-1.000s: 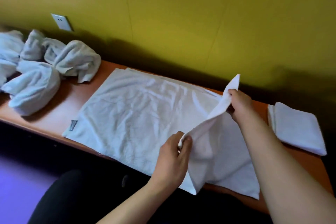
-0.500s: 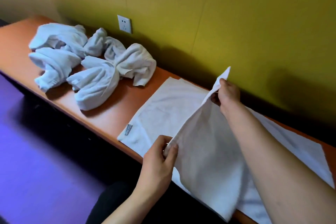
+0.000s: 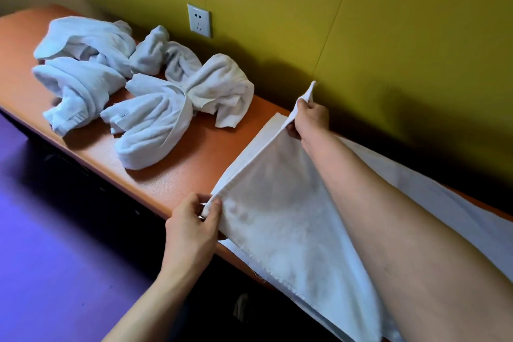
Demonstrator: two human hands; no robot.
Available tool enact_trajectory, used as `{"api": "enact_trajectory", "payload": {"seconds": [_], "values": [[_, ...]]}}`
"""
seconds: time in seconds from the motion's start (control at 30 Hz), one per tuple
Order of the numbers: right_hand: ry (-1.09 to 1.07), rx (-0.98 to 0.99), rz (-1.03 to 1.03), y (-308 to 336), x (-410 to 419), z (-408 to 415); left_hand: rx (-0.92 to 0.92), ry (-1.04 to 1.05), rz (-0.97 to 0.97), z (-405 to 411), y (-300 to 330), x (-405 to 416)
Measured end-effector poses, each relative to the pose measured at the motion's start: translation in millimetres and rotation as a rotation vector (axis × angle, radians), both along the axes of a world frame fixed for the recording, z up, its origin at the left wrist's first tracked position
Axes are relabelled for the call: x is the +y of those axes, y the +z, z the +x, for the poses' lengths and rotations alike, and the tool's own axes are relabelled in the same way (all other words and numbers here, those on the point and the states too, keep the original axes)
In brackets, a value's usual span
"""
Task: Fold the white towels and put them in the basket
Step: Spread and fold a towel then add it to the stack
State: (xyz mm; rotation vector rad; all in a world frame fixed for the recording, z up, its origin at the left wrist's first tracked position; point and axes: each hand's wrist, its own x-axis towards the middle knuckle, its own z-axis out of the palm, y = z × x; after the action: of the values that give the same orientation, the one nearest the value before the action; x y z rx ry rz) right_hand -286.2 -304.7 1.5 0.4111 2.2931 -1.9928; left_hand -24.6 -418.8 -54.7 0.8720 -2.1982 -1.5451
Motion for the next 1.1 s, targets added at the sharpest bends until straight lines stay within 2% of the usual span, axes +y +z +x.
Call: {"api": "enact_trajectory", "payload": {"seconds": [0.13,0.27,0.37,0.43,0.57,0.67,0.77,1.0,1.1], "values": [[0.122,-0.058,0.028,-17,-13,4,-0.101,0.036,-0.105,-4,-22,-17],[0.214,-0.031,0.169,-34,3,27,-0.207,0.012,-0.244,-3,-42,-22],[0.248,0.052,0.272,-46,45,67,-0.167,0.011,-0.362,-2,-50,-19],[0.251,0.093,0.391,-52,82,100,-0.180,0.020,-0.376,-2,-50,-17],[0.107,0.139,0.678,-59,161,184,-0.243,-0.033,-0.421,-2,-46,-17],[-0.039,0.032,0.825,-62,194,246,-0.324,-0.047,-0.383,-7,-39,-19],[-0.029,-0.221,0.938,-71,203,294,-0.417,-0.070,-0.328,-10,-36,-21],[-0.013,-0.340,0.662,-75,201,323,-0.401,-0.102,-0.276,12,-24,-14],[-0.067,-0.294,0.533,-70,203,327,-0.342,-0.103,-0.252,27,-14,-13]]}}
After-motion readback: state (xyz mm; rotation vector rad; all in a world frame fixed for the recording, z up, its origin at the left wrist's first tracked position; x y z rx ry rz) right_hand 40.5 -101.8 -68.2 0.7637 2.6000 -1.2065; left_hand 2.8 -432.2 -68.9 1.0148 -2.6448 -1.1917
